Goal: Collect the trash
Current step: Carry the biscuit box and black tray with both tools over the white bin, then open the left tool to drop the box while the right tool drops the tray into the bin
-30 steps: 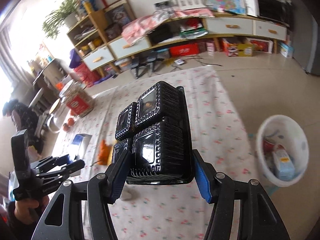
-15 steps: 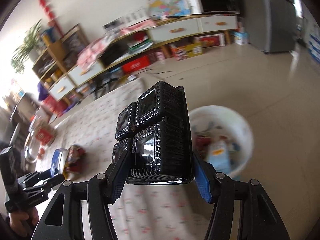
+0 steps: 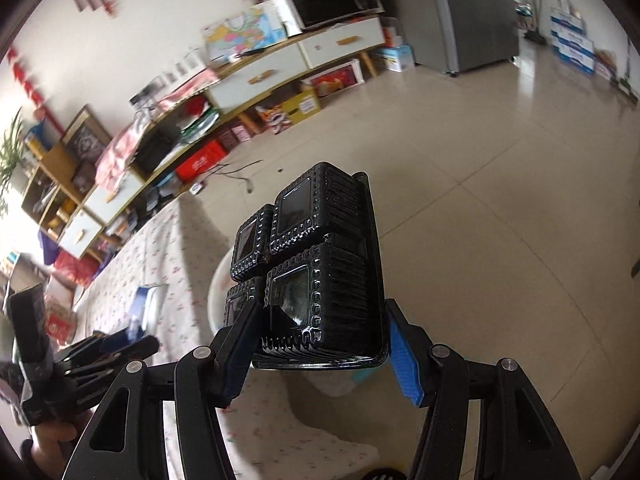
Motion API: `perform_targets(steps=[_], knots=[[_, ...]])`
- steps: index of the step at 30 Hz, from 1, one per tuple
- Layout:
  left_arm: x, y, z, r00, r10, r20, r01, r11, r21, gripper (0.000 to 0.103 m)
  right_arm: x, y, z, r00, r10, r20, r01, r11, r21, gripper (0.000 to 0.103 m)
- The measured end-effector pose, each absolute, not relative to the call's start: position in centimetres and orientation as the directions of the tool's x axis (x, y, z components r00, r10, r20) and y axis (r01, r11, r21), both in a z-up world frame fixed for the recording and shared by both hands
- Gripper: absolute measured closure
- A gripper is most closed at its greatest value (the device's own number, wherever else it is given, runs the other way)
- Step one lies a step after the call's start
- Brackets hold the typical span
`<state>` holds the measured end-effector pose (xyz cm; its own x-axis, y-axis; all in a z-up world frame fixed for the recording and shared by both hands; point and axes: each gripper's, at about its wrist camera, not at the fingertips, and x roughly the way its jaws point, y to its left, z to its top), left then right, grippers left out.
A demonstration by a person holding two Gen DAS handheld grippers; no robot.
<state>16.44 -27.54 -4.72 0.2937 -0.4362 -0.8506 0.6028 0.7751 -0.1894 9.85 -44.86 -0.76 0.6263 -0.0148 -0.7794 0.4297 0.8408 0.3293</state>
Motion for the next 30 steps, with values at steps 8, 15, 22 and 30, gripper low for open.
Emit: perform_targets(steps=[8, 15, 22, 30], knots=[[17.5, -30.9, -6.1, 0.262, -0.473, -0.841, 0.617, 0.752, -0.231, 0.049, 10.2, -46.2, -1.8, 0.608, -0.012, -0.794, 0.454, 0.826, 0.335, 0.042], [17.0, -30.2, -5.5, 0.294, -0.465, -0.835, 0.613, 0.762, -0.208, 0.03, 10.8, -46.4, -2.6, 0.59, -0.018, -0.807, 0.475, 0.816, 0.329, 0.042], [16.6, -26.5, -4.7, 0.314, -0.451, -0.836, 0.589, 0.783, -0.201, 0.02, 13.0, -45.0, -3.1, 0.571, 0.006, -0.821, 0.454, 0.831, 0.321, 0.042], [15.4, -21.2, -3.9, 0.34, -0.424, -0.84, 0.55, 0.813, -0.188, 0.02, 16.4, -42.5, -4.1, 0.558, 0.095, -0.824, 0.429, 0.817, 0.384, 0.041]])
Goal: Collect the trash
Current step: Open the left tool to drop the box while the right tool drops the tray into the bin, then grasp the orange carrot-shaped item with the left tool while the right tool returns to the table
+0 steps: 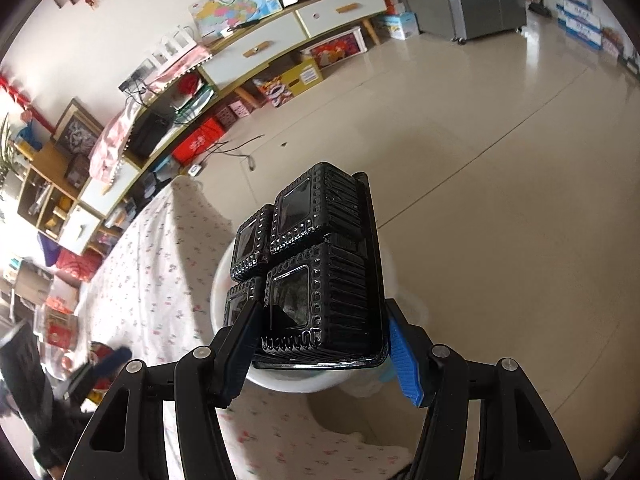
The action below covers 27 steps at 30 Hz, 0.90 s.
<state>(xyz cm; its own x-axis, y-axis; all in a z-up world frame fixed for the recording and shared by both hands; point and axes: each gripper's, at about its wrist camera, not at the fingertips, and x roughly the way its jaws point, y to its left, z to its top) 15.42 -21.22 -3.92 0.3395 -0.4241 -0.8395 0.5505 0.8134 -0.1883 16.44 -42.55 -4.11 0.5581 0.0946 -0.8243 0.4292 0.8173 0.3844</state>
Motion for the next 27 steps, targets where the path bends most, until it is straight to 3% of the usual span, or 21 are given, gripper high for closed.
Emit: perform_targets(steps=[5, 7, 27], knots=[[15.1, -18.4, -2.9, 0.36, -0.418, -0.834, 0.537, 0.824, -0.181, 0.02, 17.6, -41.6, -4.3, 0.53, 0.059, -0.846, 0.454, 0.823, 0.341, 0.039], [14.9, -17.2, -2.5, 0.37, -0.415, -0.831, 0.534, 0.827, -0.175, 0.019, 17.9, -41.3, -4.0, 0.527, 0.04, -0.849, 0.462, 0.825, 0.326, 0.031], [14.3, -5.4, -0.9, 0.469, -0.305, -0.829, 0.392, 0.913, -0.114, 0.011, 17.9, -34.1, 1.1, 0.566, 0.008, -0.825, 0.346, 0.906, 0.246, 0.022]])
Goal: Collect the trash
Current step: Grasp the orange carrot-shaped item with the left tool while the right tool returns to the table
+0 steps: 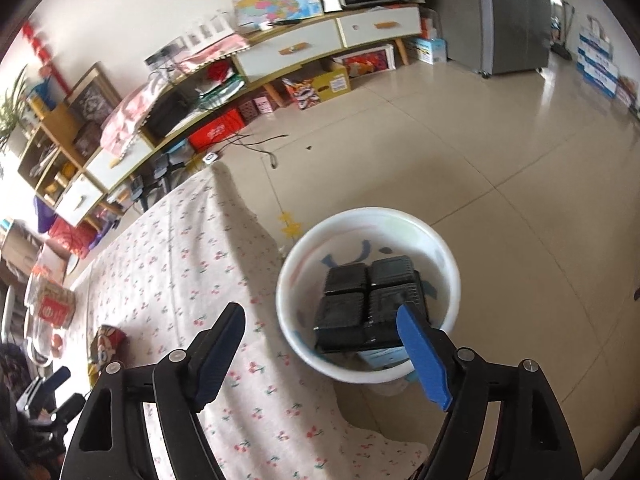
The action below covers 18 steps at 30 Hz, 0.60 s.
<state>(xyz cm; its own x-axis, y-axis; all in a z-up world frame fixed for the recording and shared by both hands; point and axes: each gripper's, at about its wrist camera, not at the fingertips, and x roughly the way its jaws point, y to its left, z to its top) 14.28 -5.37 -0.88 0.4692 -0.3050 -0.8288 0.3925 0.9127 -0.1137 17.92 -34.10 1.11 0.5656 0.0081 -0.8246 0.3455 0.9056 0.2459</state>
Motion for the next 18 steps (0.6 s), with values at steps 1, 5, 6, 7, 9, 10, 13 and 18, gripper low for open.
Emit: perform_targets(steps=[1, 5, 6, 7, 9, 10, 13, 18], knots=[[14.3, -4.9, -0.8, 0.471, -0.298, -0.83, 0.383, 0.917, -0.112, 0.009, 17.8, -33.6, 1.3, 0.568, 0.009, -0.823, 0.338, 0.909, 0.243, 0.022], [14.2, -2.9, -0.7, 0.487, -0.253, -0.836, 0.33, 0.939, -0.092, 0.007, 17.6, -32.0, 1.9, 0.573, 0.011, -0.82, 0.314, 0.921, 0.231, 0.021], [14.2, -2.3, -0.7, 0.488, -0.246, -0.837, 0.318, 0.944, -0.092, 0.007, 17.5, -31.4, 2.1, 0.575, 0.014, -0.818, 0.304, 0.924, 0.23, 0.02], [14.2, -1.6, -0.7, 0.489, -0.235, -0.84, 0.298, 0.95, -0.092, 0.007, 17.4, -31.1, 2.2, 0.577, 0.016, -0.817, 0.298, 0.927, 0.229, 0.019], [14.4, -0.4, -0.8, 0.488, -0.218, -0.845, 0.266, 0.959, -0.094, 0.007, 17.3, -30.2, 2.3, 0.579, 0.02, -0.815, 0.286, 0.931, 0.225, 0.019], [14.5, 0.4, -0.9, 0.488, -0.206, -0.848, 0.246, 0.965, -0.092, 0.007, 17.2, -29.7, 2.3, 0.578, 0.025, -0.816, 0.277, 0.934, 0.225, 0.018], [14.8, 2.3, -1.3, 0.485, -0.18, -0.856, 0.198, 0.976, -0.094, 0.006, 17.4, -28.0, 2.2, 0.572, 0.042, -0.819, 0.247, 0.944, 0.221, 0.018], [15.3, 5.0, -2.5, 0.449, -0.165, -0.878, 0.117, 0.985, -0.126, 0.006, 17.8, -25.5, 1.7, 0.561, 0.036, -0.827, 0.208, 0.961, 0.182, 0.018]])
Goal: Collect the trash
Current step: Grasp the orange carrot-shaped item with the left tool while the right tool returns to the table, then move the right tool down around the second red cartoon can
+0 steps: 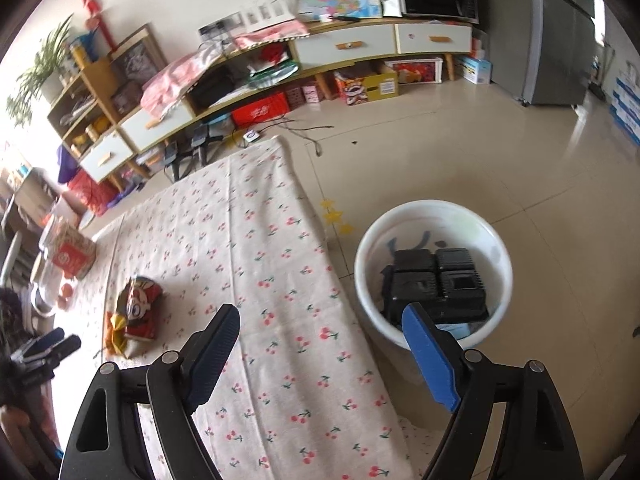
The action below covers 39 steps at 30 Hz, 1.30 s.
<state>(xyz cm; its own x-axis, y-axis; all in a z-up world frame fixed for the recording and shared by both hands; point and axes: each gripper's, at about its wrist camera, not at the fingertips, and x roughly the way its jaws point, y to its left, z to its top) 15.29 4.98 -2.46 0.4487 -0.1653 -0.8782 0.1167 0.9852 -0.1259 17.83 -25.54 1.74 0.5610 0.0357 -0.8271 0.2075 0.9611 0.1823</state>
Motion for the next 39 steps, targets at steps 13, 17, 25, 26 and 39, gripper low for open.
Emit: perform_targets(steps=[13, 17, 25, 26, 39], knots=[[17.7, 6.9, -6.7, 0.392, -0.097, -0.915, 0.053, 0.995, -0.083, 0.012, 20.0, -20.2, 0.2, 0.519, 0.077, -0.851, 0.12, 0.98, 0.161, 0.018], [18.2, 6.4, -8.1, 0.373, -0.101, -0.922, 0.078, 0.994, -0.077, 0.028, 20.5, -19.1, 0.0, 0.51, 0.084, -0.856, 0.101, 0.982, 0.157, 0.018], [18.5, 6.4, -9.8, 0.349, -0.084, -0.933, 0.092, 0.994, -0.055, 0.054, 21.0, -16.9, -0.4, 0.496, 0.094, -0.864, 0.069, 0.987, 0.147, 0.018], [18.4, 6.3, -9.7, 0.35, -0.089, -0.933, 0.107, 0.993, -0.054, 0.061, 21.1, -16.6, -0.5, 0.493, 0.094, -0.865, 0.064, 0.987, 0.144, 0.018], [16.0, 8.5, -7.1, 0.379, -0.157, -0.912, 0.132, 0.985, -0.115, 0.079, 23.3, -11.4, -1.1, 0.474, 0.135, -0.87, 0.003, 0.988, 0.155, 0.018]])
